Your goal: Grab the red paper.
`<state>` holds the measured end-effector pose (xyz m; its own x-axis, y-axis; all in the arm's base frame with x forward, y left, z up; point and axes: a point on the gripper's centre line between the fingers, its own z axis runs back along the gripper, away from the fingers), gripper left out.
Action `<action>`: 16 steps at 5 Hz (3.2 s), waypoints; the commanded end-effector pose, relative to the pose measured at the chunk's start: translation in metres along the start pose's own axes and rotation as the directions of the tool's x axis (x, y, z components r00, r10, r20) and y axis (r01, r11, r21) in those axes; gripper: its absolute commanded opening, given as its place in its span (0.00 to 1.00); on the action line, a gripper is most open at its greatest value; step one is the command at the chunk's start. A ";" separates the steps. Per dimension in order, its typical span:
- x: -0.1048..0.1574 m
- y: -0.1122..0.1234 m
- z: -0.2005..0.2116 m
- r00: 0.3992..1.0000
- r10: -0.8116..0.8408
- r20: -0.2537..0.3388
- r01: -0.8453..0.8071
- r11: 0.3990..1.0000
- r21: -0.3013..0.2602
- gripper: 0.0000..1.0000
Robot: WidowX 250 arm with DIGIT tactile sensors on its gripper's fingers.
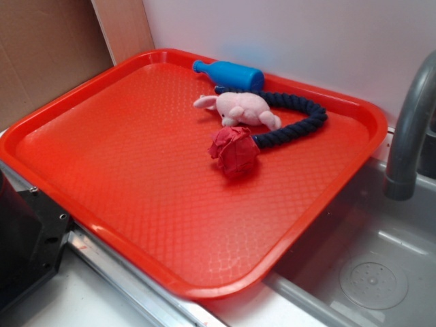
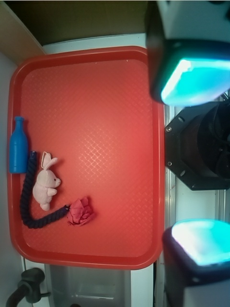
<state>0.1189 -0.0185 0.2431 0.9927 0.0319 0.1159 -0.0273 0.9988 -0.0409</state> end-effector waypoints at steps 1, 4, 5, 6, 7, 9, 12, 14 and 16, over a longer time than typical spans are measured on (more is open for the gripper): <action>0.000 0.000 0.000 1.000 0.000 0.000 0.000 1.000 0.000 1.00; 0.087 -0.049 -0.130 0.962 -0.232 0.143 0.245 0.967 -0.076 1.00; 0.106 -0.072 -0.171 0.952 -0.293 0.094 0.299 0.952 -0.060 1.00; 0.097 -0.089 -0.192 0.929 -0.367 0.048 0.369 0.929 -0.025 1.00; 0.080 -0.095 -0.217 0.925 -0.379 -0.015 0.379 0.925 0.034 1.00; 0.082 -0.093 -0.222 0.955 -0.295 -0.001 0.295 0.955 -0.027 0.00; 0.087 -0.063 -0.121 0.935 -0.311 0.170 0.340 0.923 -0.182 1.00; 0.116 -0.103 -0.153 0.754 -0.648 0.111 0.657 0.738 -0.154 1.00; 0.111 -0.121 -0.197 0.704 -0.708 0.048 0.710 0.703 -0.047 1.00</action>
<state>0.2547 -0.1404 0.0586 0.7163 -0.6853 0.1315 0.6914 0.7225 -0.0015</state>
